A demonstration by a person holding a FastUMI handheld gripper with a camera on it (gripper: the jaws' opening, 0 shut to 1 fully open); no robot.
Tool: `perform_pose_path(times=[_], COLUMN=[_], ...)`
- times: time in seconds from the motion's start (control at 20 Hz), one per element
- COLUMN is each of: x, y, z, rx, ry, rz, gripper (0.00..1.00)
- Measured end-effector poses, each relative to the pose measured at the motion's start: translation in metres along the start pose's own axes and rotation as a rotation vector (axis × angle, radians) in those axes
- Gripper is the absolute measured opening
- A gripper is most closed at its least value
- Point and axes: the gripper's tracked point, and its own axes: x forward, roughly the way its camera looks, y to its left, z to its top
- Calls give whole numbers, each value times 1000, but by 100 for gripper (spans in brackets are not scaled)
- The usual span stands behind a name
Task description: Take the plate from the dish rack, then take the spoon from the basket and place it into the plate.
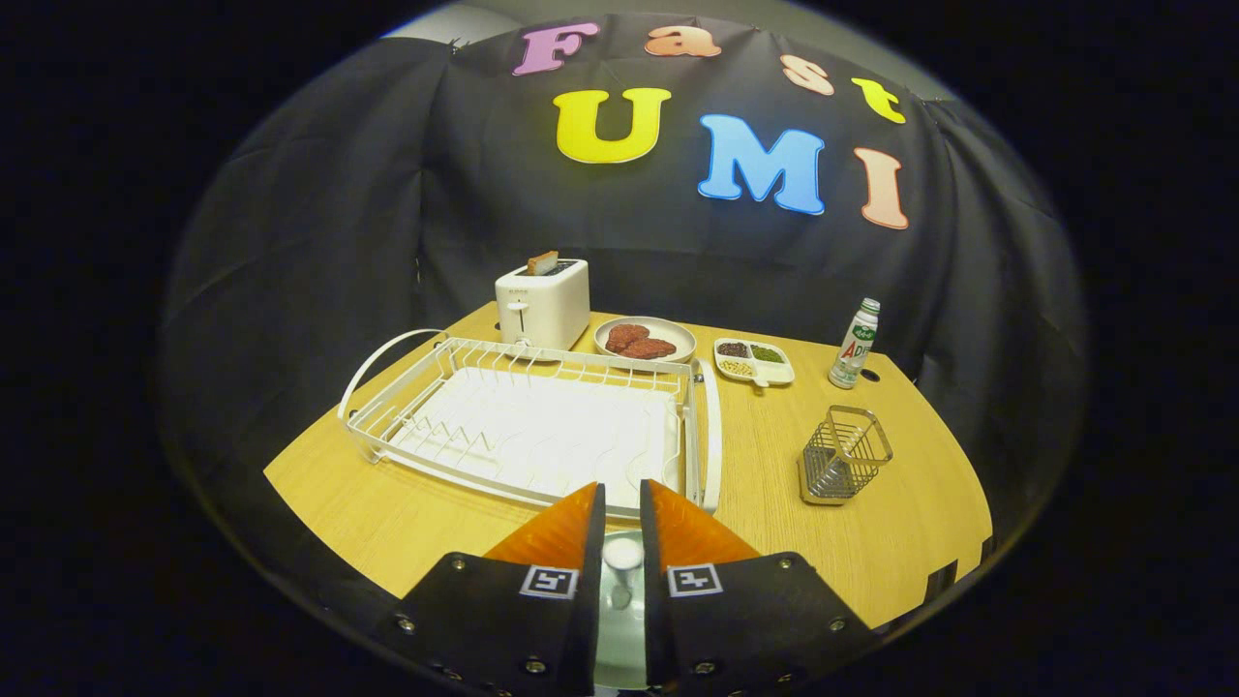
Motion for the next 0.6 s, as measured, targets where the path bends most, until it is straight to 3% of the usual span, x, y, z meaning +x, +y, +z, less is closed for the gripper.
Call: perform_pose_path(times=[0.3, 0.5, 0.55, 0.6], x=[-5, -13, -13, -13], y=[-10, -22, -26, -25], z=[16, 39, 43, 45], rx=[-29, -46, -46, -42], ry=[-20, -62, -66, -71], rz=[-10, -47, -55, -54], gripper=[21, 28, 44, 44])
